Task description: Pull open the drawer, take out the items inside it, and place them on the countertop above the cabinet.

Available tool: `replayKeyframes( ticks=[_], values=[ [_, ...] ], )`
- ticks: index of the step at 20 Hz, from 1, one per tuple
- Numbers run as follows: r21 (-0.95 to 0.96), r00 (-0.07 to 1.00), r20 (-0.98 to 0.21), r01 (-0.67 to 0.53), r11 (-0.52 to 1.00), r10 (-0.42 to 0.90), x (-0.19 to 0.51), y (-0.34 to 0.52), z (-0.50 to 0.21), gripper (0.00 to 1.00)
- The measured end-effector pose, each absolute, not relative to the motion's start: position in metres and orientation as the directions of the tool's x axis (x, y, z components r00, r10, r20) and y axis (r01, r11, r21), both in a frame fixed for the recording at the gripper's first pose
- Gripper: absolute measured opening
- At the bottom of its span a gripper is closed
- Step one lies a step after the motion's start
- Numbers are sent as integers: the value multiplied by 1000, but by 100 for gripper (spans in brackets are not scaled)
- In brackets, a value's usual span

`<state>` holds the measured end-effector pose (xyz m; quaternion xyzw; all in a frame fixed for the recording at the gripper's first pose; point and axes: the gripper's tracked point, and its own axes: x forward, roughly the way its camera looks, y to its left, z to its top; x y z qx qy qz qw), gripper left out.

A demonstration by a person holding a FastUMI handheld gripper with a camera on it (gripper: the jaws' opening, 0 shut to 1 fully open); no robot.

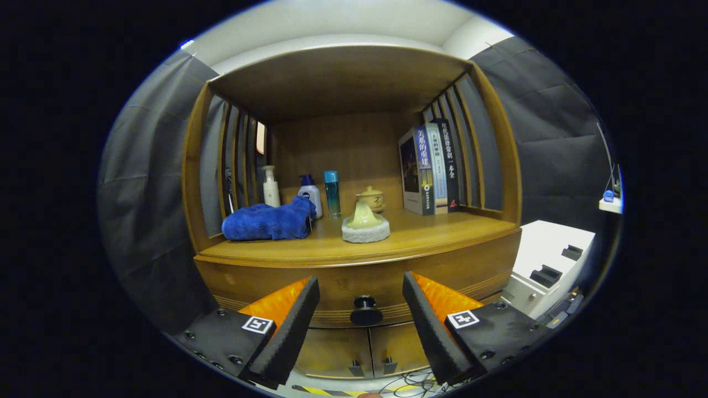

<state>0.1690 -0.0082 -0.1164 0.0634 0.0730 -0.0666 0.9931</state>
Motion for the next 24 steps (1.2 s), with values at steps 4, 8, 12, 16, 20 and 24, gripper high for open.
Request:
replayKeyframes(
  ticks=[4,8,12,16,20,24],
  values=[
    [106,990,-113,97,990,-85,122,1,-70,98],
    [100,994,-82,84,991,-76,79,1,-36,98],
    [81,995,-75,67,995,-61,44,0,-11,98],
    [66,998,-58,43,997,-39,20,5,12,98],
    [92,999,-51,18,996,-13,5,12,21,98],
    [93,998,-55,-4,996,9,-3,11,25,98]
  ],
)
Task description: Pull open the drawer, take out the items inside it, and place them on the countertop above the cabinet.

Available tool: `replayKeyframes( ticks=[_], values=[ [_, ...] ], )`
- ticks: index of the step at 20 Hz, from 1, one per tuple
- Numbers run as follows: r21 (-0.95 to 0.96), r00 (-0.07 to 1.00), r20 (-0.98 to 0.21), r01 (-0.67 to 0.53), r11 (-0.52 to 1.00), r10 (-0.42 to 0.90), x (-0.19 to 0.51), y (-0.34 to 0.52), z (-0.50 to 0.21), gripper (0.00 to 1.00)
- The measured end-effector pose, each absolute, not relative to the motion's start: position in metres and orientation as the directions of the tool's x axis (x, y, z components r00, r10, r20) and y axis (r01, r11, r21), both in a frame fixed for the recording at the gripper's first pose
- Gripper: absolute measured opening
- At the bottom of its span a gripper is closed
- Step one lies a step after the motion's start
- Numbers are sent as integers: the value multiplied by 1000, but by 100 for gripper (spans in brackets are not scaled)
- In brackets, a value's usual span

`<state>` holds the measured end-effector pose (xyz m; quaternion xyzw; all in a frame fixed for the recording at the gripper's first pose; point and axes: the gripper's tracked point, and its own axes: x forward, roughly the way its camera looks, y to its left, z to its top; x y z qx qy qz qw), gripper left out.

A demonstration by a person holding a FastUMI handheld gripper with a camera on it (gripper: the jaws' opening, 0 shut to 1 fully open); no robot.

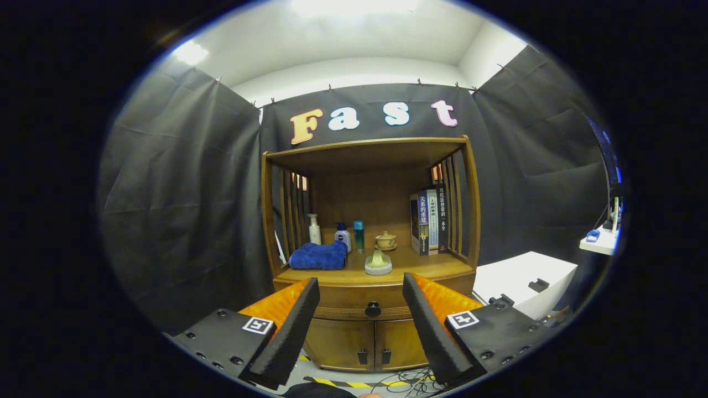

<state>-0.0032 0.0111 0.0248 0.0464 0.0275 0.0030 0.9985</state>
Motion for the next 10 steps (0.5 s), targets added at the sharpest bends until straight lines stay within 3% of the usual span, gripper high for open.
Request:
replayKeyframes(
  ticks=[5,10],
  values=[
    [71,997,-42,-57,996,60,-26,20,37,98],
    [46,999,-19,-34,998,35,-31,10,42,98]
  ],
)
